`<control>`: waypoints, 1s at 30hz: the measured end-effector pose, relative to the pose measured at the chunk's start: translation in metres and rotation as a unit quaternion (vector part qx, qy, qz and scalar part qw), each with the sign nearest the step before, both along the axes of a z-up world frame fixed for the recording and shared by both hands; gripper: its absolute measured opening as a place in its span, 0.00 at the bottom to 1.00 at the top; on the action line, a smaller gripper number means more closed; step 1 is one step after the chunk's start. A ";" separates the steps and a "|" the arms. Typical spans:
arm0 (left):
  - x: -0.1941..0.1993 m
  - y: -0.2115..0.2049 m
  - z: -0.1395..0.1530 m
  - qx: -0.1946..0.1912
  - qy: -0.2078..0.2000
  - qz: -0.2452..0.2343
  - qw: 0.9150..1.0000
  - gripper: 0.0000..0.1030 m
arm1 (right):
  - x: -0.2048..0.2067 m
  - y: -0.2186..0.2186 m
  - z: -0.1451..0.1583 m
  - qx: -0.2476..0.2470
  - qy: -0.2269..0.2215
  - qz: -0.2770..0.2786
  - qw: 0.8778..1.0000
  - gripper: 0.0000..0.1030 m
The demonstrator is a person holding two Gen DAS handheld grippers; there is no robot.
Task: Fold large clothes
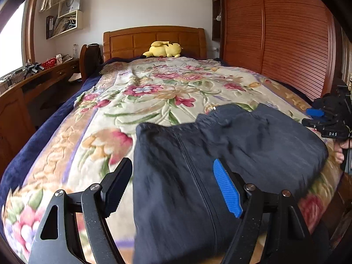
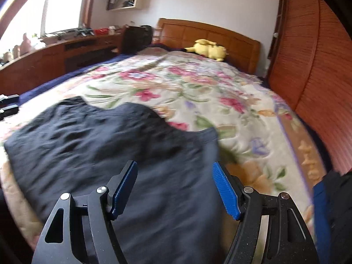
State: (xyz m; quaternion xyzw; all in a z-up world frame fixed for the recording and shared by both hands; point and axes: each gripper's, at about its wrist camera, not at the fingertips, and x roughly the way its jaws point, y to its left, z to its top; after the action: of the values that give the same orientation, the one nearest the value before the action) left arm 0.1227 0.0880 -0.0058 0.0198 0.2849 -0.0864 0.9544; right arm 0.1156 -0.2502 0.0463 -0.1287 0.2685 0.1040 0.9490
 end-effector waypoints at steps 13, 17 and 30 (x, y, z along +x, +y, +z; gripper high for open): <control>-0.041 0.003 -0.040 0.014 0.024 0.015 1.000 0.75 | -0.015 0.040 -0.026 0.042 0.029 0.041 0.998 0.70; -0.047 0.002 -0.045 0.014 0.023 0.024 0.999 0.75 | -0.013 0.058 -0.024 0.052 0.025 0.059 0.997 0.70; -0.064 -0.003 -0.055 0.008 -0.006 0.055 0.998 0.75 | -0.019 0.074 -0.057 0.029 0.007 0.061 0.998 0.70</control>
State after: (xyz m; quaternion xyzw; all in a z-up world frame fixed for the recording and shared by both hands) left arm 0.0587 0.0849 -0.0610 0.0125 0.2801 -0.0317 0.9594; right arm 0.0971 -0.1766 -0.0108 -0.1167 0.2640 0.1703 0.9422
